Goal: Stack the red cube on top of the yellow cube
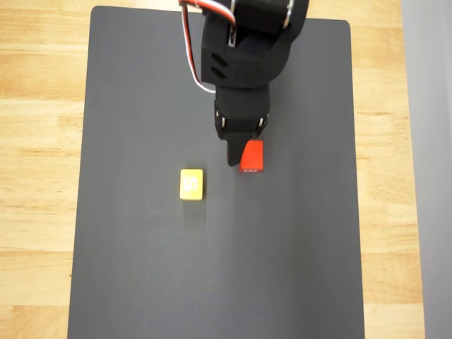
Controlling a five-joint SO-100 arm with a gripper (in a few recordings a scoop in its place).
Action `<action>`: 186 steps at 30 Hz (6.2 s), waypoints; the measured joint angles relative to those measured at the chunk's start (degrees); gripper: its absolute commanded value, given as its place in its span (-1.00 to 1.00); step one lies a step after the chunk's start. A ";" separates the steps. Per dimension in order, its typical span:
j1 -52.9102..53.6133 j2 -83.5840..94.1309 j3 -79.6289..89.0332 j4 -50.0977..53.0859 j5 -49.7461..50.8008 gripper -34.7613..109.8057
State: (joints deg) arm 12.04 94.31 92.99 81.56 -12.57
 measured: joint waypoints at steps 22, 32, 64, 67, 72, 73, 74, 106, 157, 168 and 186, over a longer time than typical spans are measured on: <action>-9.05 -6.68 1.76 -4.13 2.29 -0.14; -9.05 -4.57 6.24 -7.38 2.46 -0.14; -6.33 -12.66 3.60 -8.79 1.93 -0.38; -6.33 -12.66 3.60 -8.79 1.58 -0.38; -6.33 -12.66 3.60 -8.79 0.97 -0.43; -6.33 -12.66 3.60 -8.79 0.97 -0.44; -6.33 -12.66 3.60 -8.79 0.97 -0.45; -7.47 -5.98 3.60 -3.69 2.37 -0.46; 14.06 -12.30 -24.17 11.51 -7.03 -0.41; 19.95 -24.08 -39.73 15.29 -9.23 -0.41; 15.21 -31.03 -43.95 13.71 -9.14 -0.41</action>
State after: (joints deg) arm 27.25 63.28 49.04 95.27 -21.71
